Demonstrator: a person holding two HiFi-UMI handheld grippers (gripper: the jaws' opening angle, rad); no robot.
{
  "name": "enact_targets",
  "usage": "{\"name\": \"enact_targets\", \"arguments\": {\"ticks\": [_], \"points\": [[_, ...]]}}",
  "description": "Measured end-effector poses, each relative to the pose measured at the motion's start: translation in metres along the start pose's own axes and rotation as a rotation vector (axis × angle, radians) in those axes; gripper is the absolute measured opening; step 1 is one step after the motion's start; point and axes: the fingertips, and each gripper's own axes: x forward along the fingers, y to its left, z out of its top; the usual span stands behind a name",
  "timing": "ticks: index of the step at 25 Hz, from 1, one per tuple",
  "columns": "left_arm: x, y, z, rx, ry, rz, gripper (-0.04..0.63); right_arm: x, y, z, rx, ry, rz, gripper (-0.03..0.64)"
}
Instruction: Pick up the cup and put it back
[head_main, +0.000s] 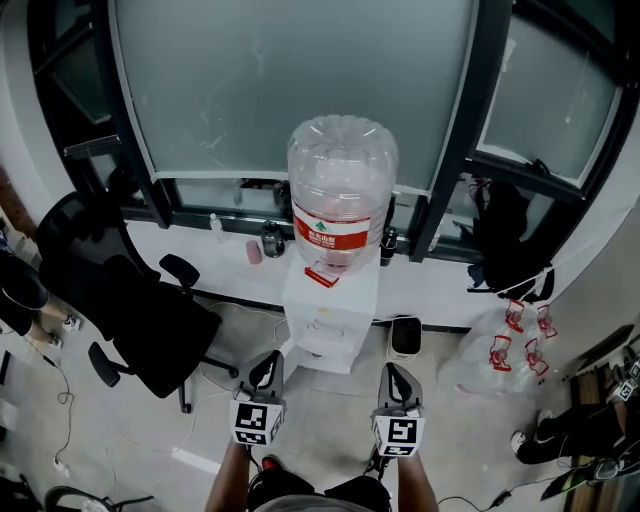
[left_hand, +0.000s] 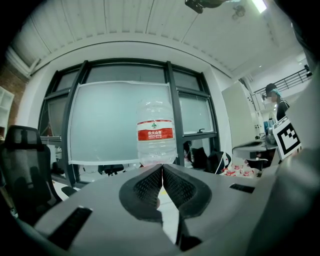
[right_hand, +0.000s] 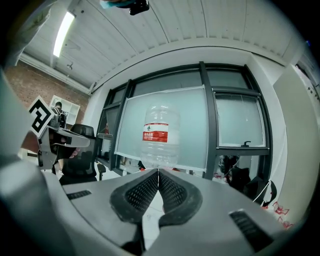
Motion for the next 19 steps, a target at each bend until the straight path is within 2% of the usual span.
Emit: {"name": "enact_targets", "arguments": {"ticks": [19], "points": [[0.0019,0.0024,-0.0012,0.001,0.01,0.009,0.023,0.0089,0.0033,0.0044,0.008,0.001,0.007,0.02]]}}
